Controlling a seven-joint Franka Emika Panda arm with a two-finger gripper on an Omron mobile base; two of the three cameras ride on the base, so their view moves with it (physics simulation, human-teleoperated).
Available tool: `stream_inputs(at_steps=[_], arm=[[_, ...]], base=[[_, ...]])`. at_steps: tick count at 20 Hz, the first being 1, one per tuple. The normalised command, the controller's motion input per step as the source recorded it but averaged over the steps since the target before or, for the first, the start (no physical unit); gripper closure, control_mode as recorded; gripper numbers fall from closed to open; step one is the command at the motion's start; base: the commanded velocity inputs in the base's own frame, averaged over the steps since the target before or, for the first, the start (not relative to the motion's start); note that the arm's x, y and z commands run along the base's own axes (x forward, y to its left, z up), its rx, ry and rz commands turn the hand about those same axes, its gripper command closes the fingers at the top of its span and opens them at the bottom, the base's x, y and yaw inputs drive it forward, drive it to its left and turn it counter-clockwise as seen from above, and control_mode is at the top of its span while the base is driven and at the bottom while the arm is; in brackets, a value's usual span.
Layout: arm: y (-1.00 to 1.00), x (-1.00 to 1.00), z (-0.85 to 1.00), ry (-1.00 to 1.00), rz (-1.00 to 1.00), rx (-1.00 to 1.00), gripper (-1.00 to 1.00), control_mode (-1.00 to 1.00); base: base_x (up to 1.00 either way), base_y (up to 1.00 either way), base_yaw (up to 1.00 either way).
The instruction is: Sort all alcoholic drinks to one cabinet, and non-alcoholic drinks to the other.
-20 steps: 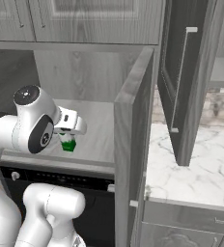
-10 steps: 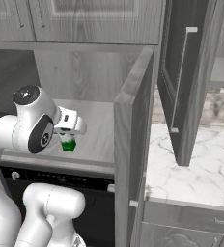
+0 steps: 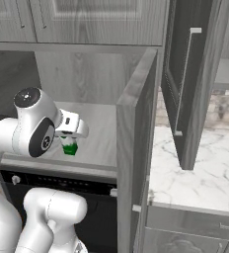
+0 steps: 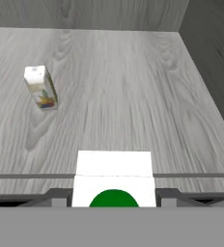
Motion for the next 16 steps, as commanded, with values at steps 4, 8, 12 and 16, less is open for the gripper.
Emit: stream_inputs(at_steps=[4, 8, 12, 16], arm=[[0.00, 0.00, 0.00, 0.01, 0.00, 0.00, 1.00, -1.00], [0.00, 0.00, 0.00, 0.03, 0.00, 0.00, 1.00, -1.00], [0.00, 0.00, 0.00, 0.01, 0.00, 0.00, 1.00, -1.00], [0.00, 0.00, 0.00, 0.00, 0.00, 0.00, 1.00, -1.00]], base=[[0.00, 0.00, 0.00], [0.00, 0.00, 0.00], [0.00, 0.00, 0.00], [0.00, 0.00, 0.00]])
